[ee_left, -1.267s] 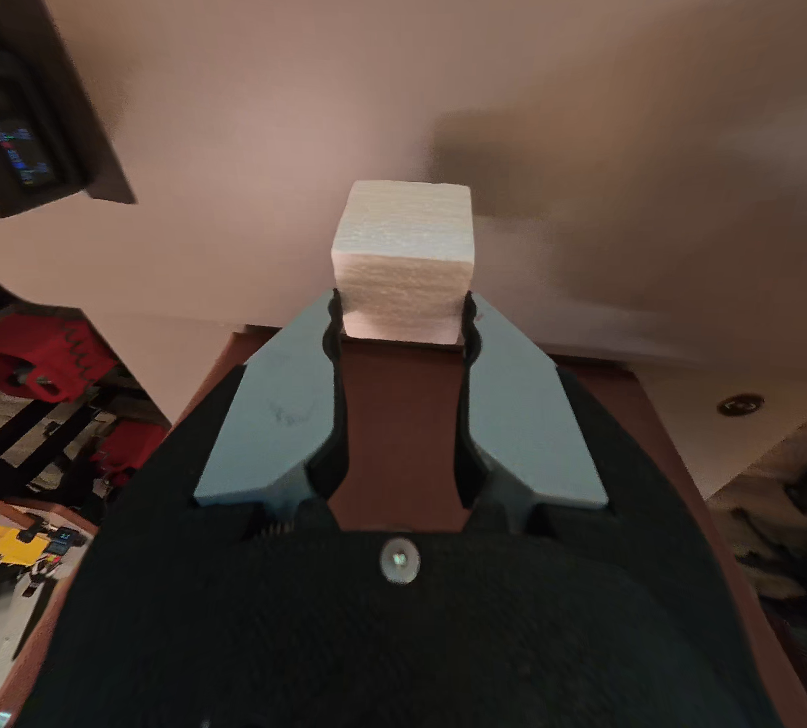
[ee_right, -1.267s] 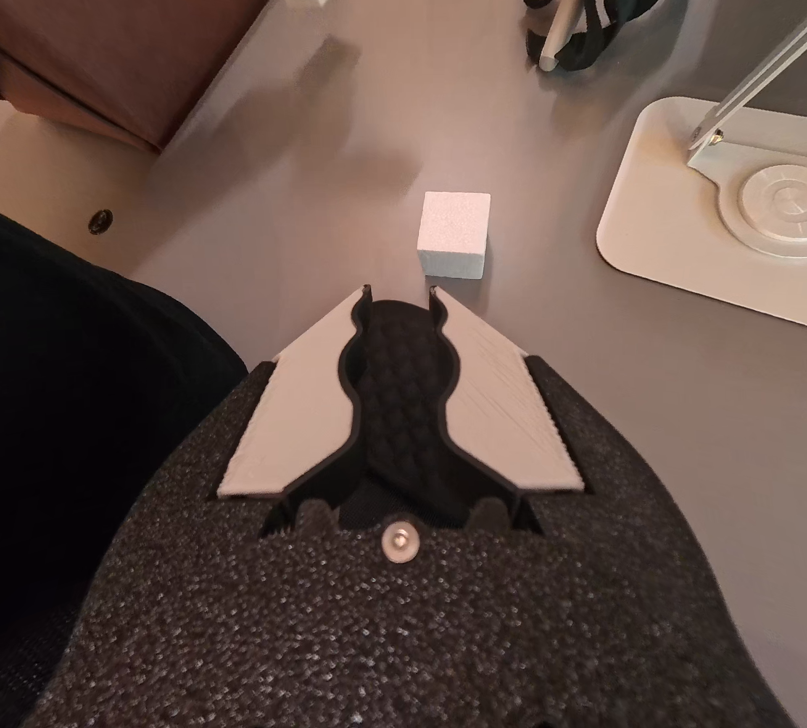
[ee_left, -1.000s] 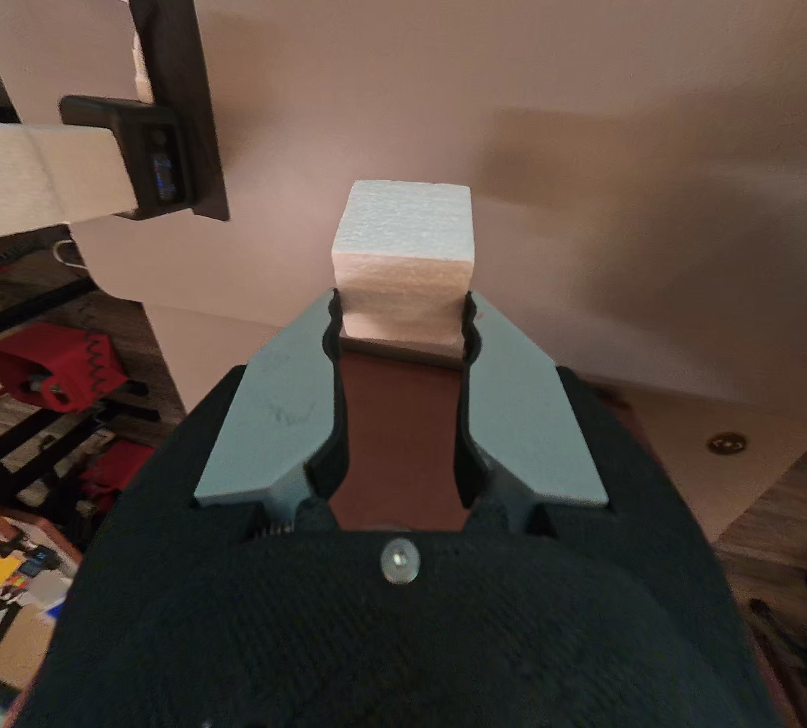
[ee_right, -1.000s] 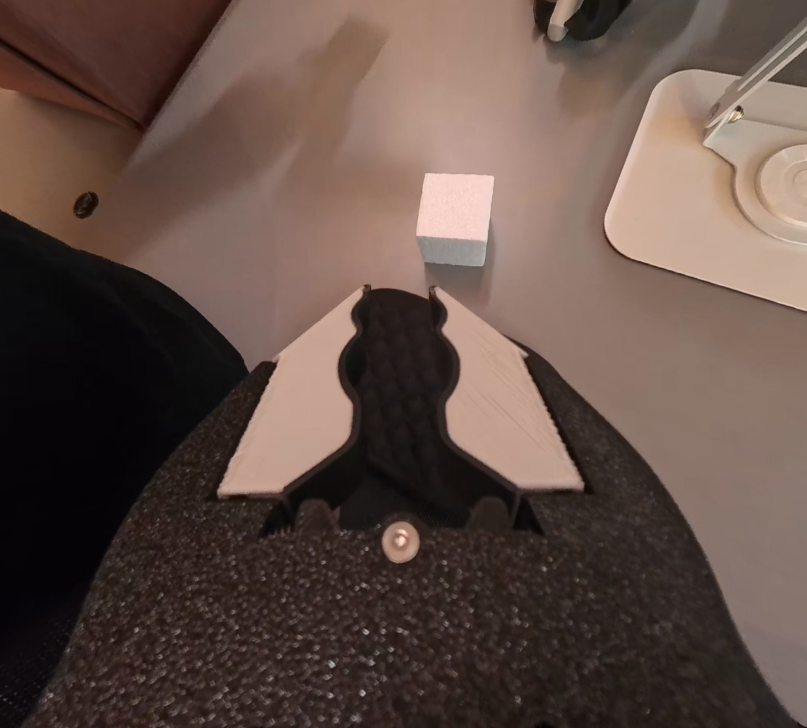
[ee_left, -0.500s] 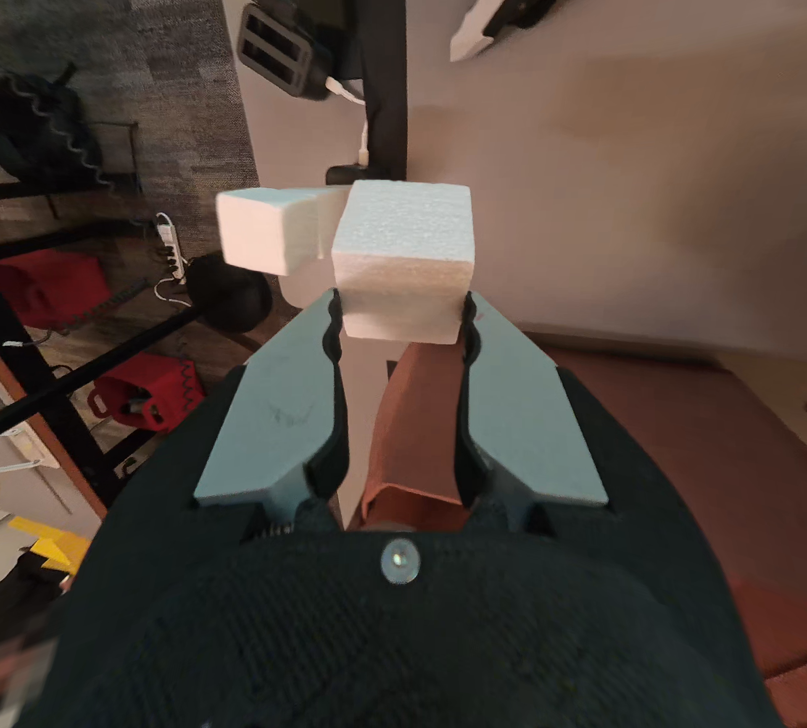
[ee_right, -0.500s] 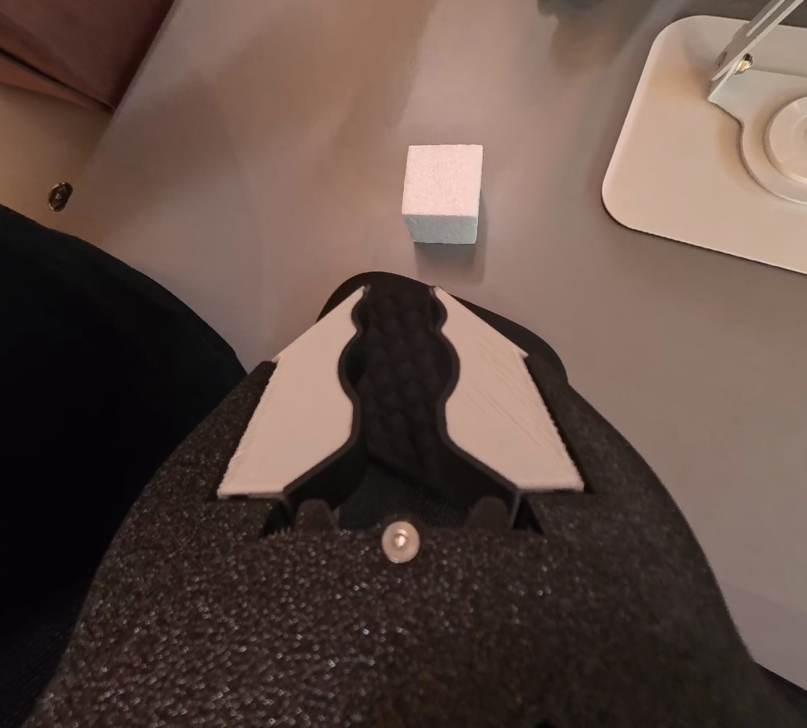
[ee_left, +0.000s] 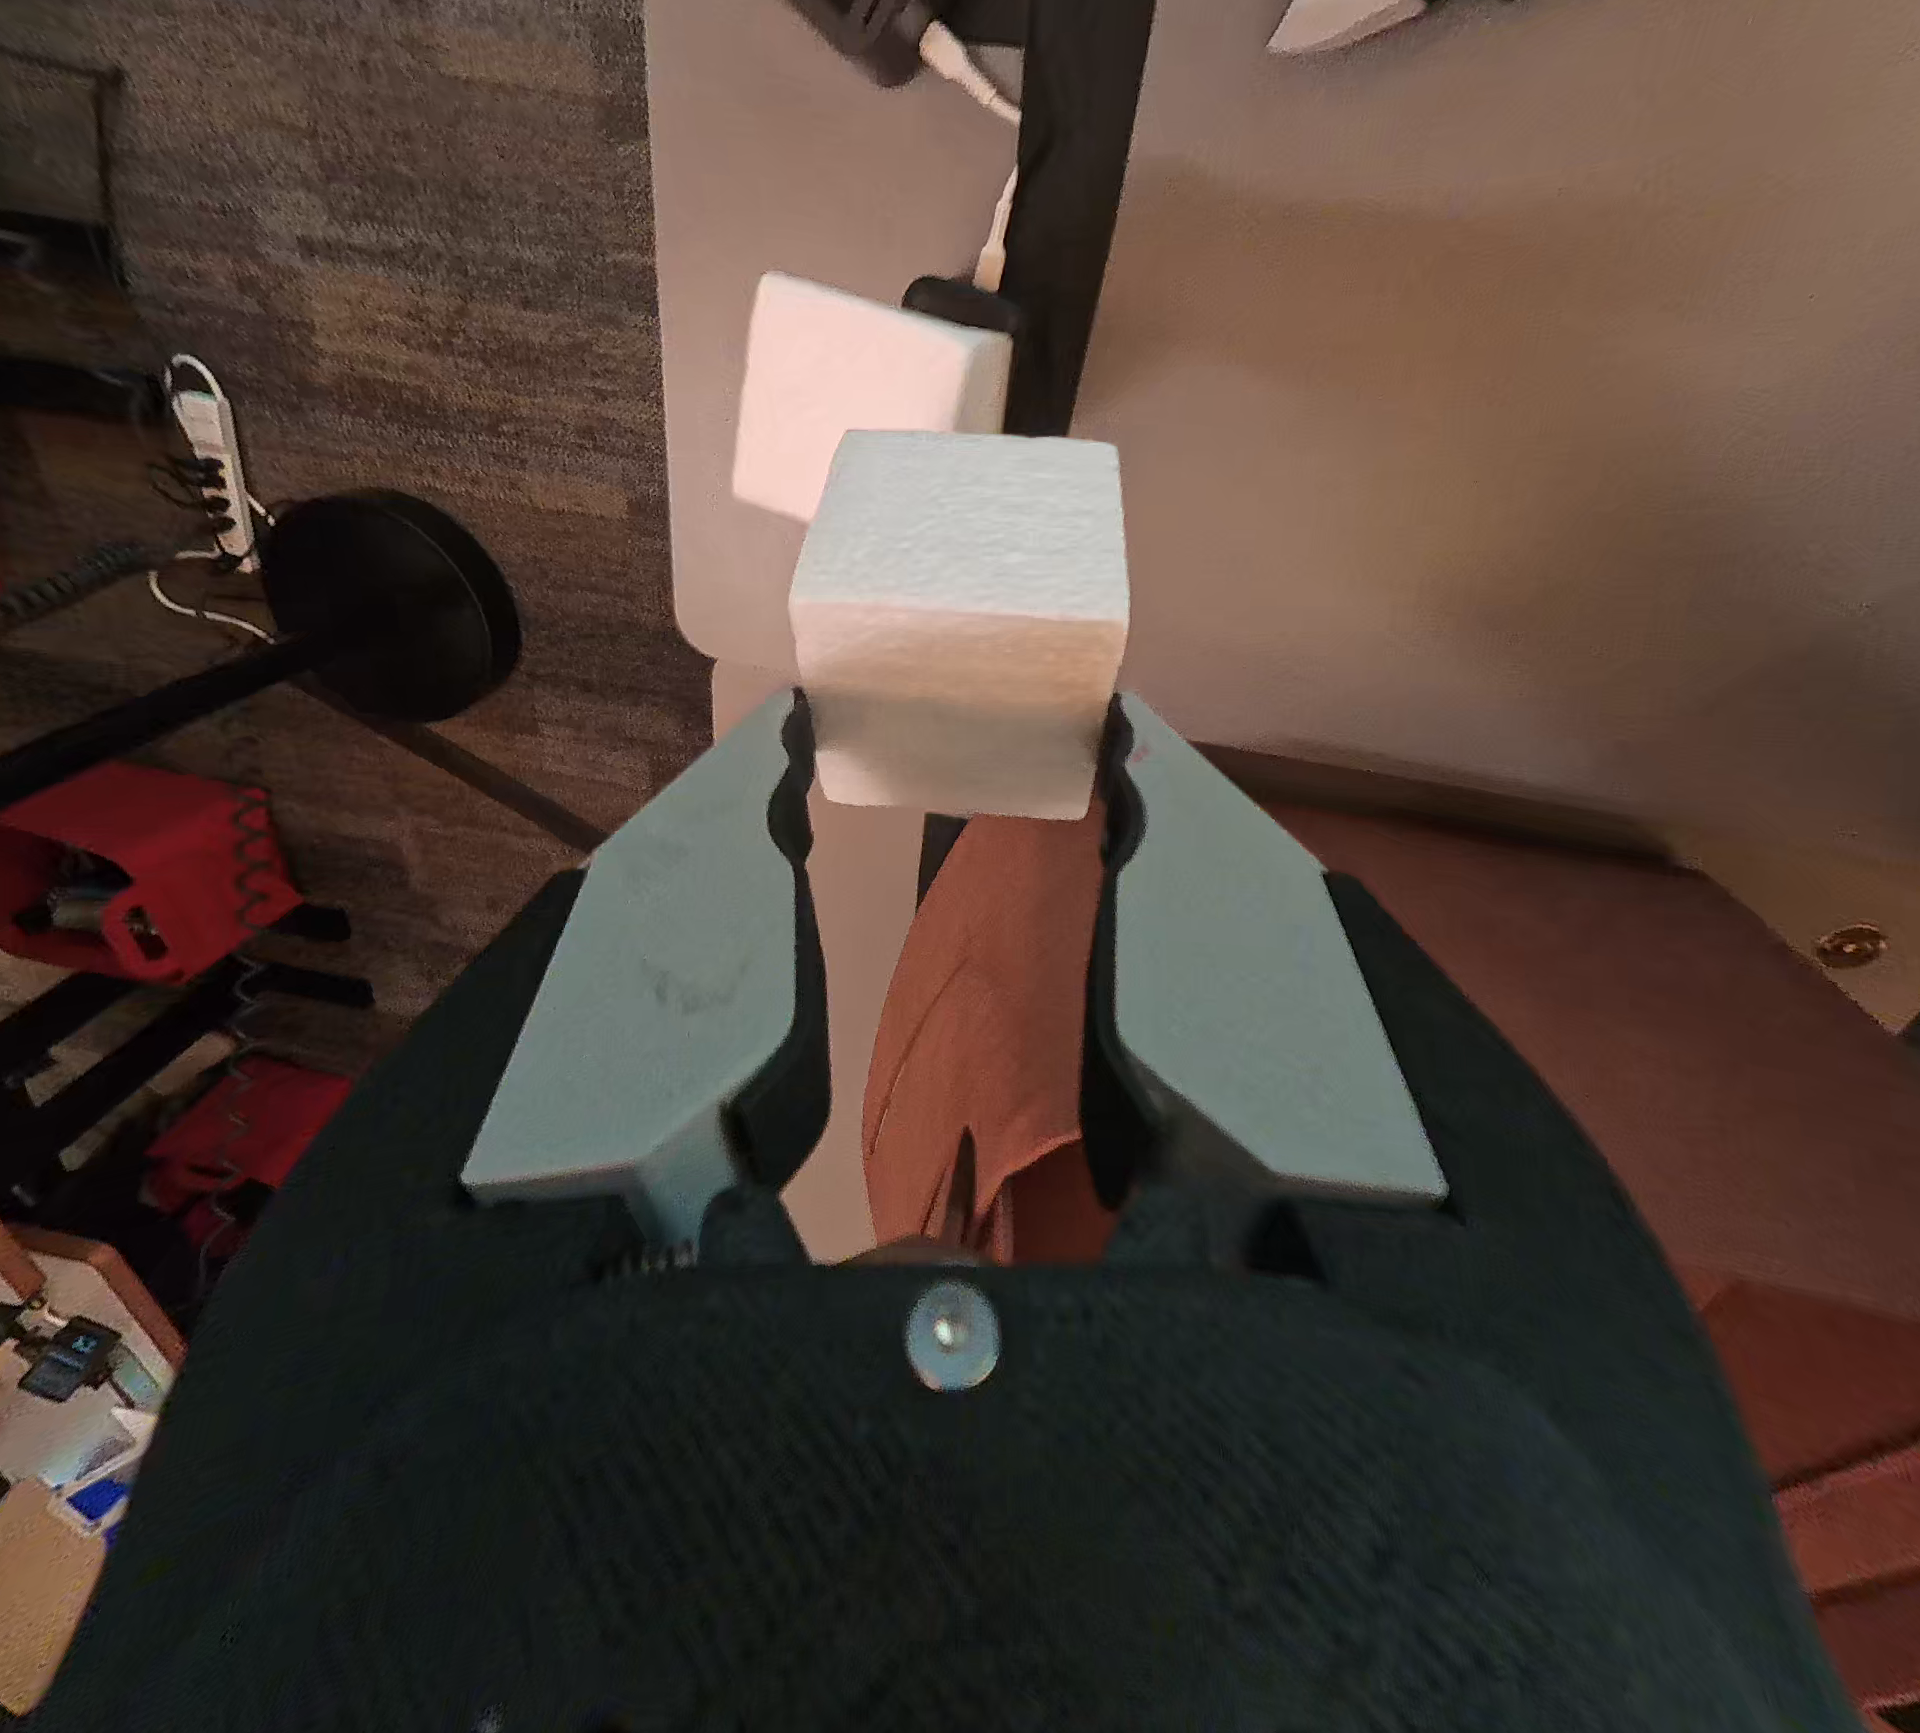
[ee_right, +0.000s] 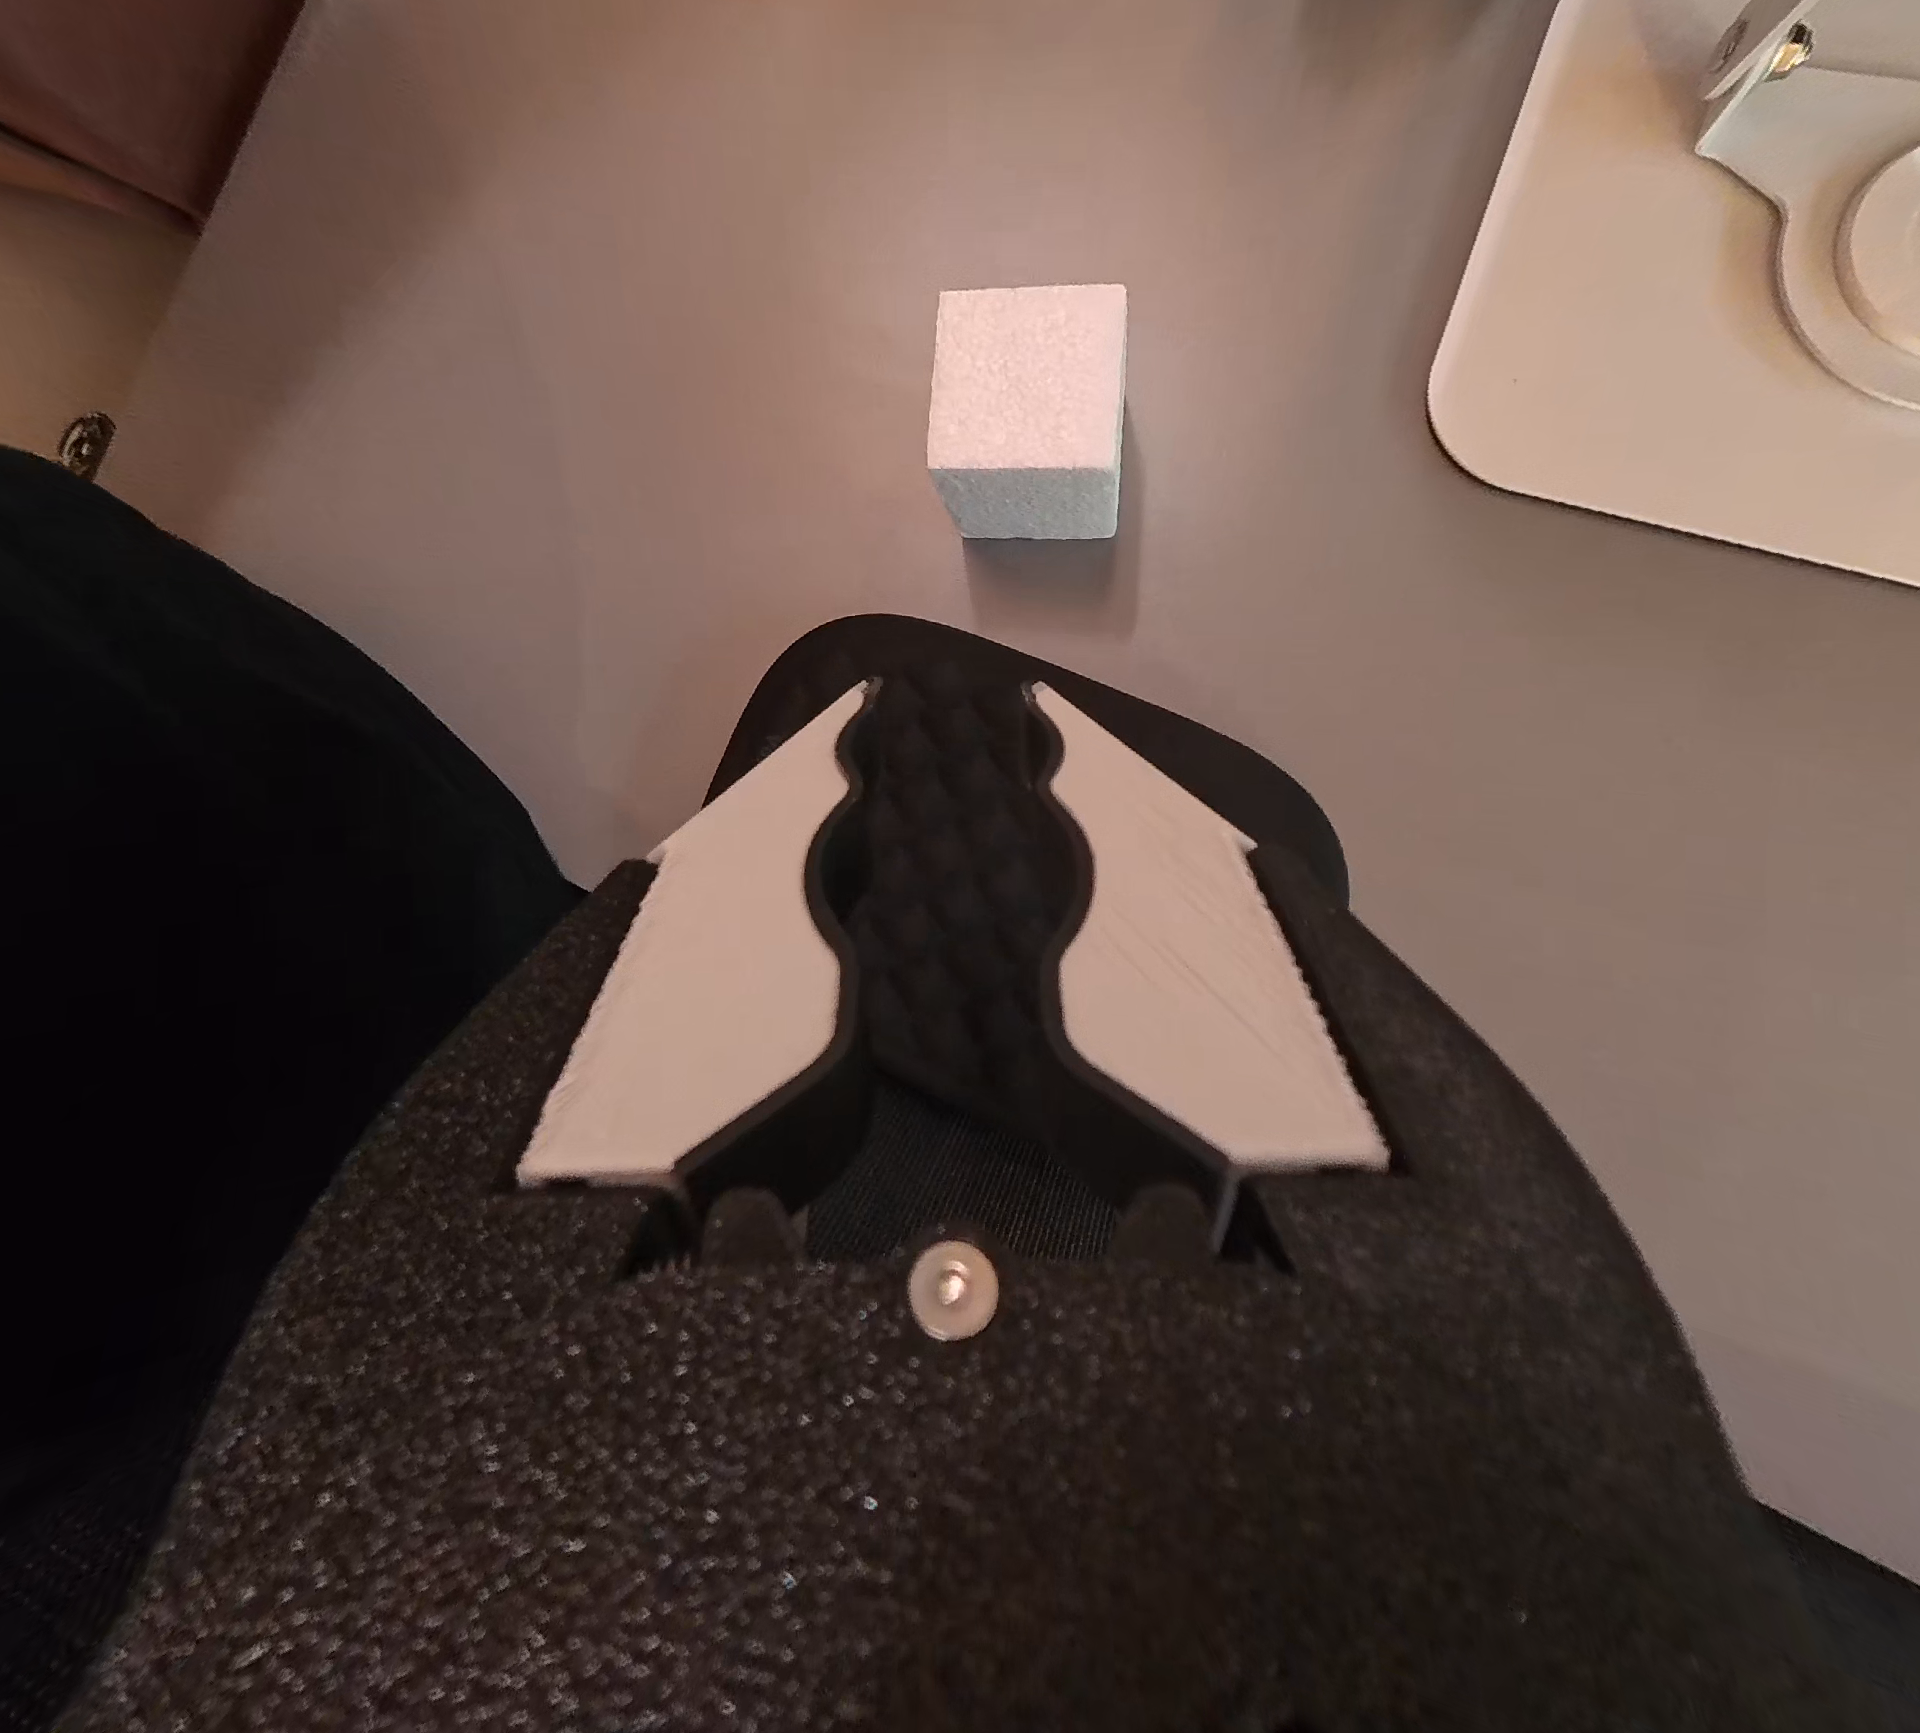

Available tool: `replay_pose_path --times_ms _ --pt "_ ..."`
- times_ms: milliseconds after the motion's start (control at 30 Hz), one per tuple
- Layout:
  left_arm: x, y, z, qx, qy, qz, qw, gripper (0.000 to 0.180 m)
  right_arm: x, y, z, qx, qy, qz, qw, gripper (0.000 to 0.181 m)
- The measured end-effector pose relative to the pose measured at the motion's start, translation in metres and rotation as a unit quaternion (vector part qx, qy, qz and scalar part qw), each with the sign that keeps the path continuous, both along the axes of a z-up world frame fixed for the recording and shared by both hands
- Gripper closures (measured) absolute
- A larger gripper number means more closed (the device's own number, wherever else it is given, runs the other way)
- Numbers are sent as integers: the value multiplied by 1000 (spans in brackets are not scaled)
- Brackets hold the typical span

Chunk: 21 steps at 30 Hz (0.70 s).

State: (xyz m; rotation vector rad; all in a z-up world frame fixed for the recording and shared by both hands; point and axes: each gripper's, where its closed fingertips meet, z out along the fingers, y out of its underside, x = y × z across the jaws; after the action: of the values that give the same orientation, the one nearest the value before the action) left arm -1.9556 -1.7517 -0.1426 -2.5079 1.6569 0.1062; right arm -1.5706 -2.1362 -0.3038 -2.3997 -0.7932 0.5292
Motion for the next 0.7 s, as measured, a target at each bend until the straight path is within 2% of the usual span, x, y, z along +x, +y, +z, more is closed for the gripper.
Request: replay_pose_path --times_ms 333,433,700 --pt "-28 10 -20 -25 24 12 999 127 -2 0 -2 -6 -1 6 1000 155" --pt "-23 9 -16 -40 20 0 999 127 -1 -2 -3 -9 -3 6 1000 155" --pt "5 29 -4 -29 38 -42 998 127 -1 -2 -3 -10 -1 2 1000 156"
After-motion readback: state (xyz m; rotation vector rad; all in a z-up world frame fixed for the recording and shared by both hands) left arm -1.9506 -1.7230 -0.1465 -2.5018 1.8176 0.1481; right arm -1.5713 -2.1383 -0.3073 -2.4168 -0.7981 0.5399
